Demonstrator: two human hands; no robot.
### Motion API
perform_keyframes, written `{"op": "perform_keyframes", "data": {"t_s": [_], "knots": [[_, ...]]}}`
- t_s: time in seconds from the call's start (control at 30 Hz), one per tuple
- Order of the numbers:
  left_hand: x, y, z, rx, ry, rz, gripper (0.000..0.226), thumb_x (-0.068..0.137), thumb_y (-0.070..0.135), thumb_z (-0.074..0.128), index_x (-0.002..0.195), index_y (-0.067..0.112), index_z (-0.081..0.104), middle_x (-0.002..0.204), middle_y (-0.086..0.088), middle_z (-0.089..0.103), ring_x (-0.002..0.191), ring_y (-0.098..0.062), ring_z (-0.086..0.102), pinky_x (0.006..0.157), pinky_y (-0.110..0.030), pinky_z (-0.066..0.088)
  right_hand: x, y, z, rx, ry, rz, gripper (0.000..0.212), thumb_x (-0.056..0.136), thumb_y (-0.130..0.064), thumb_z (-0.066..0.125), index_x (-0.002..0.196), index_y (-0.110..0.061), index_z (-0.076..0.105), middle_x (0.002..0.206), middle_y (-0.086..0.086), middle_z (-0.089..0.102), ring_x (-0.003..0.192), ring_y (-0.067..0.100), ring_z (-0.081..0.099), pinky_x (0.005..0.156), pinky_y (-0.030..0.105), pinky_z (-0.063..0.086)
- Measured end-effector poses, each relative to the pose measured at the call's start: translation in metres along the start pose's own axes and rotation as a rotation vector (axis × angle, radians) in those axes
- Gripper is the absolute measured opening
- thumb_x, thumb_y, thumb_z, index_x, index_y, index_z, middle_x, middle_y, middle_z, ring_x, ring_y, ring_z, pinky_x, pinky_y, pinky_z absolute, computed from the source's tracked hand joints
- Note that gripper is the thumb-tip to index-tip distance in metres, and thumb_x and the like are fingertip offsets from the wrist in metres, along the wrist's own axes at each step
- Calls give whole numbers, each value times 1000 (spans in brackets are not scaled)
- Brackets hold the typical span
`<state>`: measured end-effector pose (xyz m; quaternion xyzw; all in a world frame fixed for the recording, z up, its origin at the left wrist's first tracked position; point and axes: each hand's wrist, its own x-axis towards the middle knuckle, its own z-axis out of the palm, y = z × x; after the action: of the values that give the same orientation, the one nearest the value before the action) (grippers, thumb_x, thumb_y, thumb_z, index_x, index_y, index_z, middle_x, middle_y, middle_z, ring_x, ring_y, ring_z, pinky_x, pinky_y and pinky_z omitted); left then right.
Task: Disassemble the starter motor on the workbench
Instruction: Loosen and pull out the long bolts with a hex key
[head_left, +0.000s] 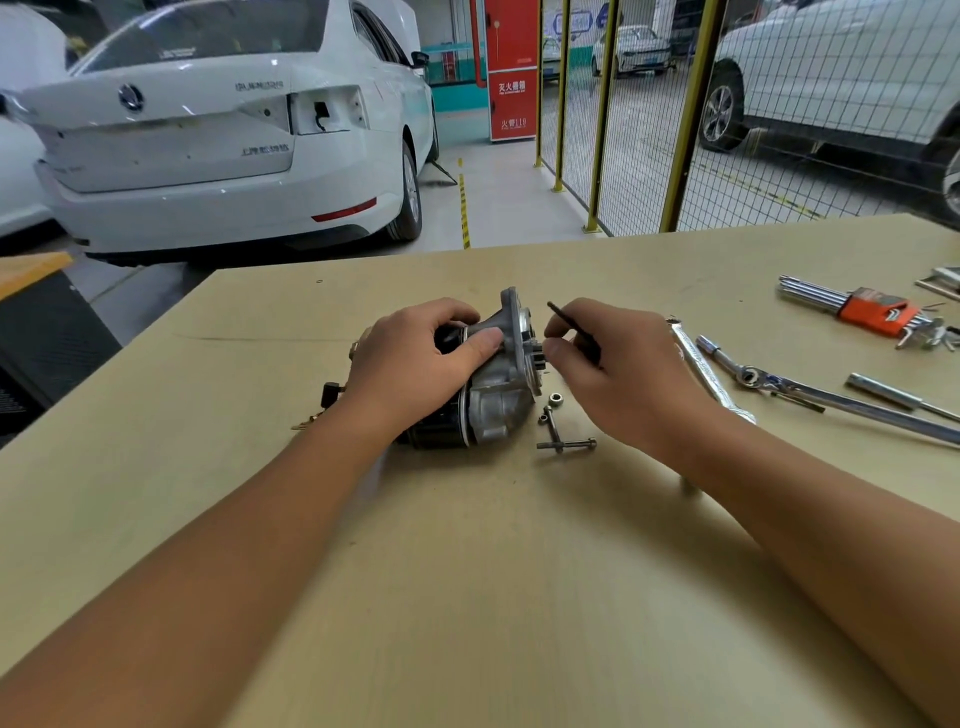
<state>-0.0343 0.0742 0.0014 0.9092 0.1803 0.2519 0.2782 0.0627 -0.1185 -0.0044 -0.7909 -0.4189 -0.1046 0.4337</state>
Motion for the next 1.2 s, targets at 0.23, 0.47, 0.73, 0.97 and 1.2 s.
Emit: {"op": "perform_keyframes", "data": {"t_s": [0.23, 0.47, 0.73, 0.97, 1.2], "knots": [[0, 2, 2, 83, 15, -46, 67, 69, 86, 52, 113, 40, 71, 109, 15, 73, 107, -17, 66, 102, -47, 49, 1, 5, 3, 91, -35, 55, 18, 100, -28, 61, 86, -18, 67, 61, -6, 55, 56, 7, 46, 54, 20, 35], [-3, 2, 2, 104, 5, -14, 69, 73, 86, 48, 120, 40, 70, 115, 13, 73, 112, -19, 65, 105, -47, 46, 4, 6, 2, 17, -55, 12, 12, 98, -23, 65, 86, -21, 64, 65, -12, 57, 62, 0, 51, 55, 10, 34], [-2, 1, -2, 85, -43, 14, 72, 69, 88, 49, 125, 46, 68, 120, 15, 72, 117, -19, 63, 108, -48, 44, 17, 20, -28, -32, -182, 58, 14, 98, -21, 63, 85, -20, 66, 73, -8, 63, 70, 4, 55, 62, 22, 40], [-2, 0, -2, 92, -37, 30, 64, 76, 79, 50, 126, 43, 69, 123, 14, 72, 119, -20, 62, 109, -49, 43, 22, 25, -47, -204, -422, -13, 18, 98, -20, 62, 82, -12, 66, 70, -2, 60, 67, 11, 52, 60, 29, 38], [-3, -1, -3, 103, -47, 41, 61, 79, 76, 49, 127, 43, 68, 124, 16, 71, 119, -19, 62, 109, -50, 42, 18, 34, -43, -395, -623, 23, 23, 94, -33, 66, 76, -19, 63, 72, -1, 58, 68, 16, 53, 61, 32, 39]]}}
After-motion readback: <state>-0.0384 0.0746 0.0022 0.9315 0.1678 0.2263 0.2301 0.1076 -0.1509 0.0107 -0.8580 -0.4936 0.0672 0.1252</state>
